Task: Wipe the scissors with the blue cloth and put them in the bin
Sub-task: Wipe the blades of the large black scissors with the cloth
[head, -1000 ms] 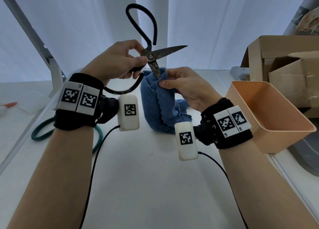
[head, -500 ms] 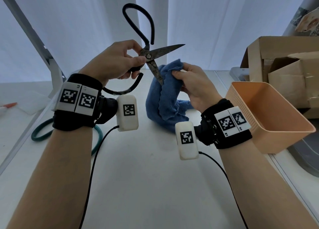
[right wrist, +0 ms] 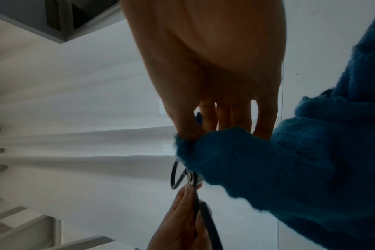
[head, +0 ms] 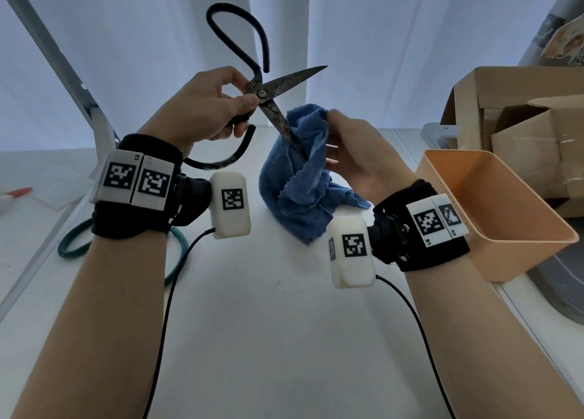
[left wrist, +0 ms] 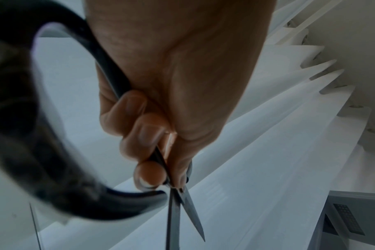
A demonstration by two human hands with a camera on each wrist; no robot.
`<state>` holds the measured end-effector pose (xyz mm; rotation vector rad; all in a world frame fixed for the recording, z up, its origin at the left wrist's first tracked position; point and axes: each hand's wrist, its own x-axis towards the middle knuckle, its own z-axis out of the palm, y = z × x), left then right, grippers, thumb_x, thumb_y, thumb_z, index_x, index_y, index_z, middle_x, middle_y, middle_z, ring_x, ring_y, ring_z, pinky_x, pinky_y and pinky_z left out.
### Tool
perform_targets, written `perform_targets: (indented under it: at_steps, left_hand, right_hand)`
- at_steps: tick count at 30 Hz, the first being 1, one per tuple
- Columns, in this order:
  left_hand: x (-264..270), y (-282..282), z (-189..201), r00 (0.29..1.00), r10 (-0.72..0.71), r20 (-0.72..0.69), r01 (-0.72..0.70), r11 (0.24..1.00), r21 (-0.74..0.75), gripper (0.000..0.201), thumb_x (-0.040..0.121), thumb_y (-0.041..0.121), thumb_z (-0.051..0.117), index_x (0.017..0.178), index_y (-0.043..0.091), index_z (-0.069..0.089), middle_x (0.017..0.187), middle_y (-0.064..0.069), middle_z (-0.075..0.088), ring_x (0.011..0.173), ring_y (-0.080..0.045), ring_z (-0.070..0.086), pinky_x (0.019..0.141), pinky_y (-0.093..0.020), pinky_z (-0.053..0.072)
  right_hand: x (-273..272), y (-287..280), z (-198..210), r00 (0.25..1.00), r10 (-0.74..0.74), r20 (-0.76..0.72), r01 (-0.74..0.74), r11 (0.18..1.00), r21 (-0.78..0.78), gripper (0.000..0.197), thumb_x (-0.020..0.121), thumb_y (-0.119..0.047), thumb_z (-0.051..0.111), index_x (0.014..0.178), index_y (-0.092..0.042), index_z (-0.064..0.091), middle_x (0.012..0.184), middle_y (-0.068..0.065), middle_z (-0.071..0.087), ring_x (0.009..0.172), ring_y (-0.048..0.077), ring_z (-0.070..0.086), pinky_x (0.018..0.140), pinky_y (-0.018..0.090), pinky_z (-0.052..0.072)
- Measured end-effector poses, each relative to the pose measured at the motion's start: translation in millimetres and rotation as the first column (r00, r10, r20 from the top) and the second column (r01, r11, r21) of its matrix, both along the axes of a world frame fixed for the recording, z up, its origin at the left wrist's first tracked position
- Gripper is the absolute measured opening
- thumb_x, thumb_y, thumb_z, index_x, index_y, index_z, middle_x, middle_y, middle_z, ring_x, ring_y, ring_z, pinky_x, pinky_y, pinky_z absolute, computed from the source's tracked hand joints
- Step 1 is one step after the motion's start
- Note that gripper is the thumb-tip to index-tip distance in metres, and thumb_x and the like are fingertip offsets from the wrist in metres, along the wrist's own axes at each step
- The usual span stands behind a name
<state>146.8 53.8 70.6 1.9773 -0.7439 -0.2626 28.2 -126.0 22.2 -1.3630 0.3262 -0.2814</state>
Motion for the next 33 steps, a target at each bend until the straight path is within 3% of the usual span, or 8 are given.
perform_targets:
  at_steps: [5,12,15,19,22,25,30,33]
  left_hand:
    - [-3.5,-3.4,0.6,1.000,0.000,-0.003,0.000,1.000,-0.001,0.020,0.100,0.026,0.058,0.115,0.012,0.060,0.062,-0.004,0.060,0.070,-0.024,0.043,0.047,-0.017,0.035]
    - [-6.5,-5.7,1.0,1.000,-0.012,-0.002,0.012,1.000,-0.019,0.019,0.100,0.027,0.059,0.114,0.014,0.060,0.070,-0.009,0.062,0.072,-0.025,0.045,0.053,-0.023,0.035]
    - [-6.7,-5.8,0.7,1.000,-0.008,0.001,0.008,1.000,-0.020,0.019,0.100,0.026,0.059,0.113,0.014,0.060,0.069,-0.009,0.062,0.072,-0.025,0.046,0.055,-0.024,0.036]
    - [-7.4,-7.0,-0.3,1.000,-0.011,-0.001,0.011,1.000,-0.016,0.020,0.100,0.026,0.059,0.114,0.012,0.060,0.066,-0.008,0.061,0.070,-0.025,0.045,0.051,-0.021,0.036]
    - [-7.5,-8.1,-0.2,1.000,-0.007,0.004,0.007,1.000,-0.029,0.020,0.100,0.026,0.059,0.115,0.013,0.060,0.070,-0.010,0.061,0.071,-0.024,0.045,0.051,-0.020,0.037]
    - [-5.9,-7.3,-0.4,1.000,0.000,-0.001,-0.001,0.999,-0.046,0.022,0.100,0.027,0.059,0.116,0.013,0.060,0.074,-0.011,0.061,0.072,-0.024,0.047,0.055,-0.023,0.037]
    - [-3.9,-6.2,-1.7,1.000,0.000,0.000,0.000,0.999,-0.036,0.021,0.099,0.026,0.060,0.115,0.012,0.060,0.073,-0.012,0.062,0.071,-0.025,0.046,0.052,-0.021,0.037]
    - [-4.1,-7.1,-1.4,1.000,0.000,0.003,0.000,0.999,-0.040,0.021,0.100,0.026,0.060,0.115,0.012,0.060,0.073,-0.012,0.062,0.071,-0.024,0.047,0.049,-0.018,0.037]
  right_hand:
    - [0.2,2.0,-5.3,0.997,0.075,-0.006,-0.075,0.987,-0.139,0.022,0.093,-0.013,0.065,0.114,-0.006,0.067,0.096,0.005,0.071,0.083,0.016,0.068,0.079,0.030,0.055]
    - [1.2,5.7,-6.3,0.998,0.000,-0.068,-0.020,0.957,-0.291,0.020,0.093,-0.020,0.067,0.104,-0.004,0.072,0.094,0.007,0.073,0.080,0.012,0.066,0.075,0.029,0.053]
    - [1.6,4.7,-3.9,0.998,0.015,-0.069,-0.034,0.957,-0.288,0.011,0.093,-0.006,0.064,0.100,-0.001,0.072,0.097,0.013,0.072,0.086,0.018,0.068,0.082,0.032,0.057]
    - [-0.6,2.0,-3.1,0.994,0.071,-0.084,-0.092,0.953,-0.287,0.019,0.089,0.008,0.059,0.103,0.000,0.070,0.098,0.014,0.071,0.092,0.023,0.068,0.088,0.035,0.057]
    - [-0.6,4.9,-3.1,0.995,0.044,-0.085,-0.068,0.952,-0.298,0.013,0.093,-0.001,0.060,0.099,-0.007,0.069,0.095,0.009,0.071,0.086,0.016,0.067,0.078,0.027,0.056]
    - [2.0,5.4,-4.3,0.997,0.004,-0.080,-0.027,0.957,-0.287,0.012,0.095,-0.011,0.063,0.102,-0.006,0.070,0.104,0.015,0.073,0.092,0.020,0.068,0.085,0.035,0.056]
    - [-1.0,5.5,-1.7,0.995,0.067,-0.071,-0.086,0.947,-0.311,0.020,0.092,0.006,0.055,0.105,-0.002,0.069,0.094,0.009,0.070,0.086,0.017,0.066,0.082,0.030,0.056]
    - [-1.3,6.0,-2.3,0.995,0.063,-0.076,-0.084,0.946,-0.313,0.016,0.094,0.000,0.057,0.097,-0.009,0.069,0.095,0.007,0.071,0.090,0.018,0.067,0.089,0.034,0.055]
